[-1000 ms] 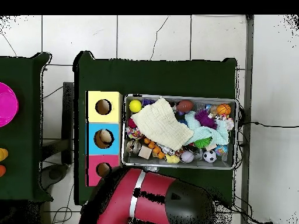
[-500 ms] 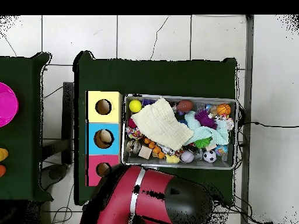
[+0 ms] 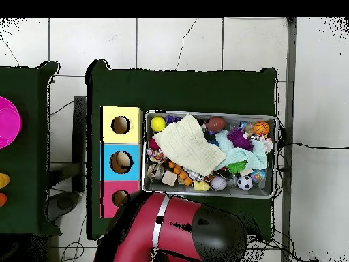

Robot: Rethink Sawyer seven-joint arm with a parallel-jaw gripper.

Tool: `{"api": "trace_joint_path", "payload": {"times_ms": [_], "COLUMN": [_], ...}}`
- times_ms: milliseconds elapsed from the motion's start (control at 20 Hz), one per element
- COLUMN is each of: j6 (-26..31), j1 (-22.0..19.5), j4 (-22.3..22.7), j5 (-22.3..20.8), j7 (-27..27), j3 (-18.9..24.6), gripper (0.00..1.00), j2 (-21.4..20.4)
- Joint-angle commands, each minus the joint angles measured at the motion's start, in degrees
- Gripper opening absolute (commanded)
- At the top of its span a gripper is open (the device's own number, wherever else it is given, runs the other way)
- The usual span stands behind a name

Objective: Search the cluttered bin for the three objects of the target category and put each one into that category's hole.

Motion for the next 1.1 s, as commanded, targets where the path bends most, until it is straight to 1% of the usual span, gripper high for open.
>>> {"api": "trace_joint_path", "payload": {"times_ms": [50, 200, 700, 1100], "j6": [-3.2, -3.18, -0.42, 0.49], "j1": [-0.78, -0.83, -1.65, -1.43], "j4": [-11.96, -11.9, -11.38, -10.84], "j5": [4.82, 5.09, 4.51, 4.6], "j7": [11.09, 11.21, 11.77, 11.63], "j3": [2.34, 2.51, 3.15, 3.23], "gripper": [1.0, 1.0, 1.0, 1.0], "j2": [5.09, 5.23, 4.13, 3.47]}}
